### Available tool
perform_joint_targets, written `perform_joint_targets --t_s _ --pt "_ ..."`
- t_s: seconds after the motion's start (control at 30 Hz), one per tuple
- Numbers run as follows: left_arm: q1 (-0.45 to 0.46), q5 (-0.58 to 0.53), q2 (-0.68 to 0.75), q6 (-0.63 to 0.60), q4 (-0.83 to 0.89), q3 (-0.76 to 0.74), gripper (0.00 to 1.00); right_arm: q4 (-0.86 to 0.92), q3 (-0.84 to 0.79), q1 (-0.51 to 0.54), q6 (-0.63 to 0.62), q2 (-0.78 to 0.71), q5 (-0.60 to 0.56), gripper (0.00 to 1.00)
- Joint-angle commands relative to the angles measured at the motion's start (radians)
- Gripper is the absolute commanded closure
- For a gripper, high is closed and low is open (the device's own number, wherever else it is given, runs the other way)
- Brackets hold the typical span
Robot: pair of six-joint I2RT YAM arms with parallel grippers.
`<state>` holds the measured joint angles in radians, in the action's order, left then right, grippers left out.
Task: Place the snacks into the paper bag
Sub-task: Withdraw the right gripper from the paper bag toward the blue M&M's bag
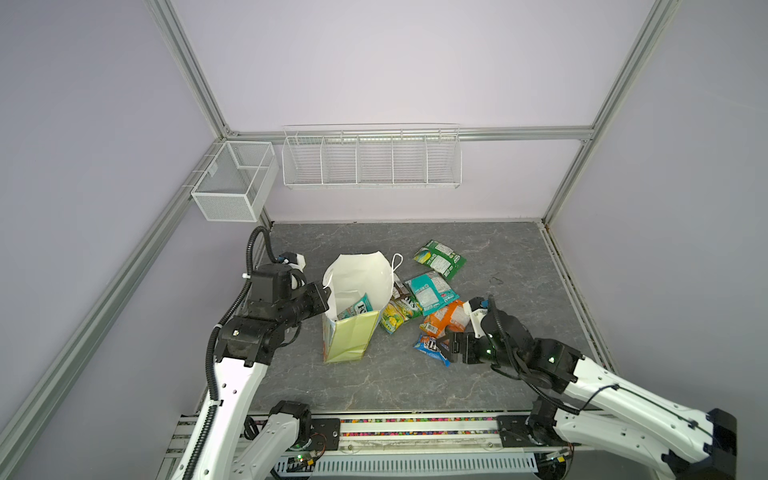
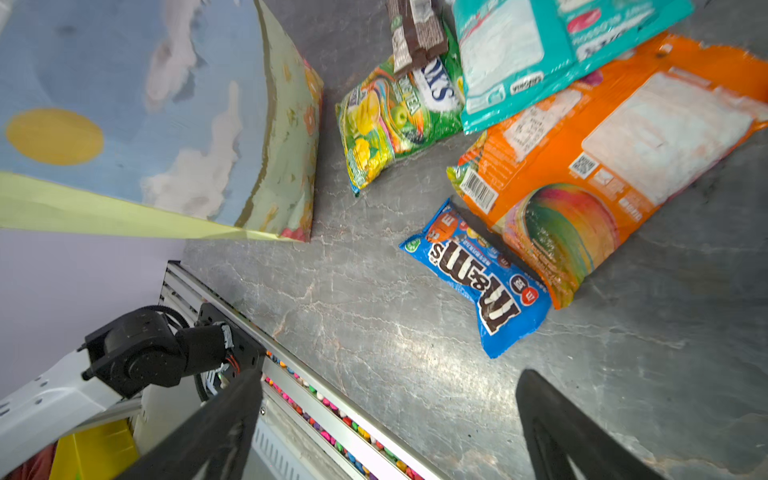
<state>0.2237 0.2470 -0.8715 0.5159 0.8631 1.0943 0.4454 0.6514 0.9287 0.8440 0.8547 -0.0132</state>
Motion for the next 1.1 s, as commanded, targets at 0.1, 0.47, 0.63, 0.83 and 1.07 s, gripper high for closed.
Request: perform_joint_targets --t_s 0.1,0.47,0.63,0.83,1.07 --pt "0.003 0.012 0.003 0.054 -0.035 -0.003 1.00 -0.103 -0.100 -0.010 0.047 -0.026 0.127 0.02" --pt "0.002 0.019 -0.037 0.042 -0.081 0.005 1.00 -0.133 -0.162 -0.082 0.059 -0.011 0.157 0.01" --pt "0.003 0.041 -0.085 0.026 -0.108 0.048 1.00 -0.137 -0.139 -0.091 0.061 0.027 0.162 0.01" --pt "0.003 0.056 -0.110 0.024 -0.142 0.070 1.00 -0.138 -0.133 -0.091 0.058 0.036 0.140 0.03" --pt "0.002 0.048 -0.121 0.009 -0.154 0.070 1.00 -0.205 -0.165 -0.123 0.050 0.068 0.182 0.09"
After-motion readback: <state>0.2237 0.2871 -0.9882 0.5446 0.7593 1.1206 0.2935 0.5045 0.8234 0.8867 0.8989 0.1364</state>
